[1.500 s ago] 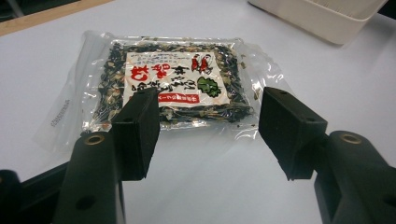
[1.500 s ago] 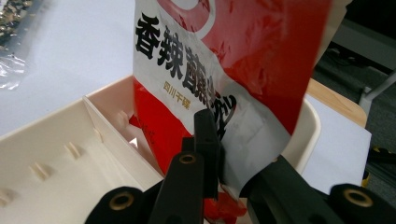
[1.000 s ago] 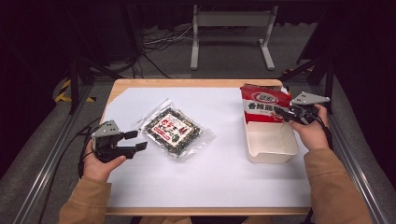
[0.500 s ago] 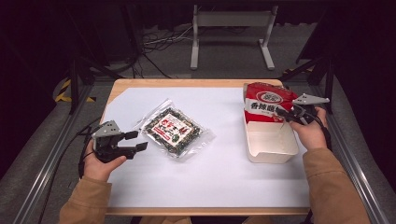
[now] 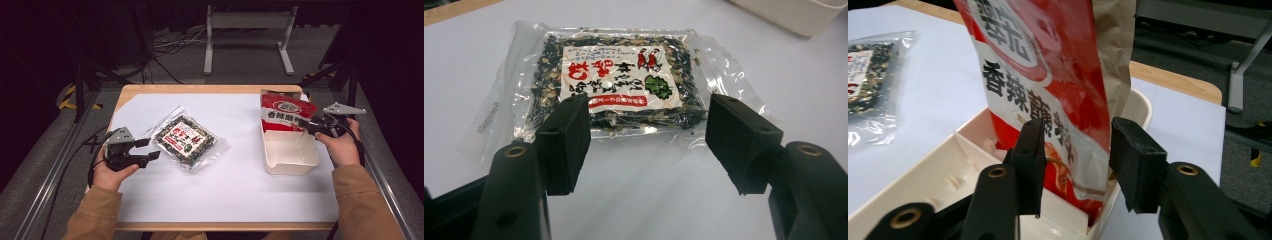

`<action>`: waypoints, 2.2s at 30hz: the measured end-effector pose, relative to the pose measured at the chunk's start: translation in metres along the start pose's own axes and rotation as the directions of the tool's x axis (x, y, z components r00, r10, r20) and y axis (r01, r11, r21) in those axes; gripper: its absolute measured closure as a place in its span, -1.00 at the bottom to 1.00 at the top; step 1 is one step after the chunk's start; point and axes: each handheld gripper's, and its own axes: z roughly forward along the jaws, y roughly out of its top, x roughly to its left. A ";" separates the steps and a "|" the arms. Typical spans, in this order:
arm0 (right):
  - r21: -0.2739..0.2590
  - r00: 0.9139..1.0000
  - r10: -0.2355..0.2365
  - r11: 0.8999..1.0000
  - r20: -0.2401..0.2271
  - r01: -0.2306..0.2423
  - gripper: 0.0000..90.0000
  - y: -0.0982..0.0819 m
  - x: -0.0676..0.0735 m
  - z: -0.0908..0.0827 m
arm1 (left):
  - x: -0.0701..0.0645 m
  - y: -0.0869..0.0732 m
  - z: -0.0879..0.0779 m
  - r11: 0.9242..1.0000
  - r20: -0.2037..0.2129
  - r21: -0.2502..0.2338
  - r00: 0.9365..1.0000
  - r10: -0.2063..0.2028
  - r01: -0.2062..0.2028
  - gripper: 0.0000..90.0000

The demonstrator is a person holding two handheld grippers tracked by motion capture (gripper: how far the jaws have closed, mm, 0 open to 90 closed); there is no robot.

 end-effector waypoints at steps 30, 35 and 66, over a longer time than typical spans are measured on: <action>-0.143 0.962 -0.168 0.980 -0.216 0.138 -0.03 -0.003 0.090 -0.060 | 0.003 0.008 -0.002 0.994 -0.020 -0.083 0.997 0.073 -0.074 -0.13; -0.151 0.955 -0.175 0.978 -0.239 0.141 -0.04 -0.003 0.103 -0.056 | 0.004 0.006 -0.001 0.996 -0.048 -0.062 0.997 0.054 -0.057 -0.17; -0.155 0.900 -0.222 0.972 -0.375 0.175 -0.16 -0.017 0.162 -0.034 | 0.058 0.001 0.026 0.985 -0.203 -0.004 0.964 -0.173 0.175 -0.69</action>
